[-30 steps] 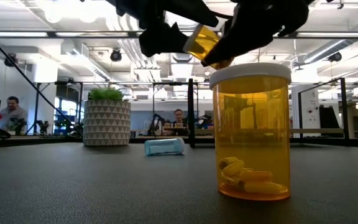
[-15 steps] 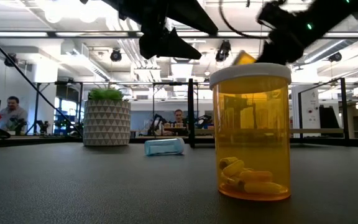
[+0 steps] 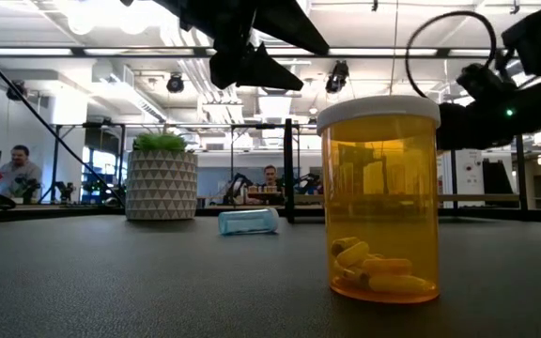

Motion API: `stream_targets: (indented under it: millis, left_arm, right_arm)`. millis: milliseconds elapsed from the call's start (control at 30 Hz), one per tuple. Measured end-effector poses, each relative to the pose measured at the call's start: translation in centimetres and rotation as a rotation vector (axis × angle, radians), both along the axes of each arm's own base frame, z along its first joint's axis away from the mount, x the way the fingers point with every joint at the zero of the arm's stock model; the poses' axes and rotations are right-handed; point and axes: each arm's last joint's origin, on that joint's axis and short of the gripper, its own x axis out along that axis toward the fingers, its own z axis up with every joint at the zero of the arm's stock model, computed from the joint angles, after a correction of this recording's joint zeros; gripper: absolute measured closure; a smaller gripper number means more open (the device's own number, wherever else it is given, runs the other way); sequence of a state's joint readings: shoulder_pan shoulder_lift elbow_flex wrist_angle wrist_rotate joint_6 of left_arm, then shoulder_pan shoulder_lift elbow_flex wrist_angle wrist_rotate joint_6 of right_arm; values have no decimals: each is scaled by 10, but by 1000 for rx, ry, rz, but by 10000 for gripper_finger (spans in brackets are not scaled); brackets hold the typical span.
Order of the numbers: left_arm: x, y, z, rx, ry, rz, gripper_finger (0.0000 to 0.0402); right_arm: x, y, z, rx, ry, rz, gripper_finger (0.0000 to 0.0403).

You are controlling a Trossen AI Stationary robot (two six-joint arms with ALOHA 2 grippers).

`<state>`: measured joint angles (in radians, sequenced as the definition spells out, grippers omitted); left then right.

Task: Pick and place medicine bottles onto shelf by color
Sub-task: Put the left orange pill bottle on the shelf aligned with the other orange pill bottle

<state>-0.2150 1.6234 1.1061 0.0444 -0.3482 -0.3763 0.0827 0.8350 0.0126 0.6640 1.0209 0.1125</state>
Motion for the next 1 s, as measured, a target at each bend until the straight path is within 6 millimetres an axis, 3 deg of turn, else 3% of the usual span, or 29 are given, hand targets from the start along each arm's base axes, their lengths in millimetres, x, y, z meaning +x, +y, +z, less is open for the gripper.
stream_targets:
  millis: [133, 433, 700, 1000]
  left_arm:
    - [0, 0, 0, 2, -1, 5, 75]
    - [-1, 4, -1, 62, 1, 71, 75]
    - [-1, 8, -4, 66, 10, 83, 75]
    - [-3, 8, -8, 70, 23, 83, 75]
  right_arm:
    - [-3, -3, -2, -38, 14, -151, 232]
    - [-2, -14, -9, -1, -23, -272, 232]
    - [15, -32, 10, -1, -49, -361, 232]
    - [21, -53, -3, 82, -148, -431, 232]
